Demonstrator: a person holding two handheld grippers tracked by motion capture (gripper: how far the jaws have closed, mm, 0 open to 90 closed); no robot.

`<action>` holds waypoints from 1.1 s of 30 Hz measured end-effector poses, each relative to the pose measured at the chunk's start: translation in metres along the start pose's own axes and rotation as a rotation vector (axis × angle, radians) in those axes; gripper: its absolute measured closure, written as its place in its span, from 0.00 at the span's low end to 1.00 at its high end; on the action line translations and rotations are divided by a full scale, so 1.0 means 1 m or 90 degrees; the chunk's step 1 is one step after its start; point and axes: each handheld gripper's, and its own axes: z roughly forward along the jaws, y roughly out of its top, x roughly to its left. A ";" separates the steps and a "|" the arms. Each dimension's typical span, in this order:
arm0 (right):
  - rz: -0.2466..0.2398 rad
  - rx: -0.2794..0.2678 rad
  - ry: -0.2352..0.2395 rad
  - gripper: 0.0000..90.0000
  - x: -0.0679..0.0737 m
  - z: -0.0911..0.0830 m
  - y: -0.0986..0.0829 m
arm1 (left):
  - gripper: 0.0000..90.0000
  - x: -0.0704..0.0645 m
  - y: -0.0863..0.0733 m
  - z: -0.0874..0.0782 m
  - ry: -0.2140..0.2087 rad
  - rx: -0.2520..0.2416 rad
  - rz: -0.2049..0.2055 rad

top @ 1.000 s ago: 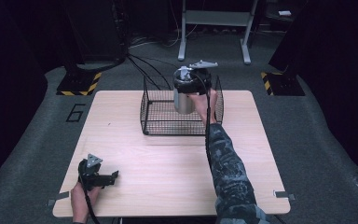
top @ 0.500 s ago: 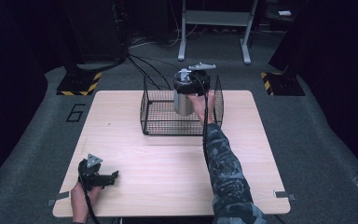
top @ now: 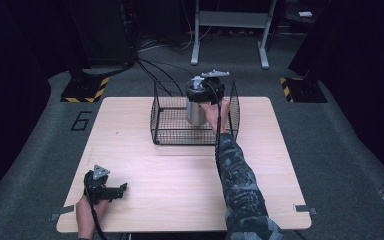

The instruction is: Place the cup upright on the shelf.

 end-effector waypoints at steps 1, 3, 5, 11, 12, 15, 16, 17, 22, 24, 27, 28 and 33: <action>-0.005 0.000 -0.005 0.04 0.000 0.001 -0.002 | 0.01 0.001 0.000 0.000 0.002 0.001 0.009; -0.002 0.008 -0.008 0.04 0.001 0.003 -0.005 | 0.01 0.001 0.000 0.000 0.001 0.001 0.007; -0.005 0.009 -0.012 0.04 0.000 0.006 -0.008 | 0.01 0.001 0.000 0.000 0.002 0.001 0.007; -0.004 0.017 -0.016 0.04 0.002 0.011 -0.016 | 0.01 0.001 0.000 0.000 0.002 0.001 0.007; -0.009 0.020 -0.018 0.04 0.002 0.013 -0.018 | 0.01 0.001 0.000 0.000 0.003 -0.002 0.009; -0.016 0.021 -0.019 0.04 0.003 0.016 -0.020 | 0.01 0.001 0.000 0.000 0.002 0.000 0.009; -0.016 0.021 -0.019 0.04 0.003 0.016 -0.020 | 0.01 0.001 0.000 0.000 0.002 0.000 0.009; -0.015 0.025 -0.020 0.04 0.005 0.017 -0.022 | 0.01 0.001 0.000 0.000 0.002 -0.001 0.009; -0.027 0.029 -0.030 0.04 0.007 0.020 -0.027 | 0.01 0.001 0.000 0.000 0.003 -0.002 0.009; -0.022 0.032 -0.028 0.04 0.007 0.021 -0.030 | 0.01 0.001 0.000 0.000 0.003 -0.002 0.009; -0.026 0.025 -0.028 0.04 0.007 0.020 -0.034 | 0.01 0.001 0.000 0.000 0.003 -0.002 0.009; -0.027 0.024 -0.025 0.04 0.006 0.020 -0.035 | 0.01 0.001 0.000 0.000 0.003 -0.002 0.009; -0.031 0.020 -0.023 0.04 0.006 0.017 -0.040 | 0.01 0.000 0.000 0.001 0.005 -0.009 0.001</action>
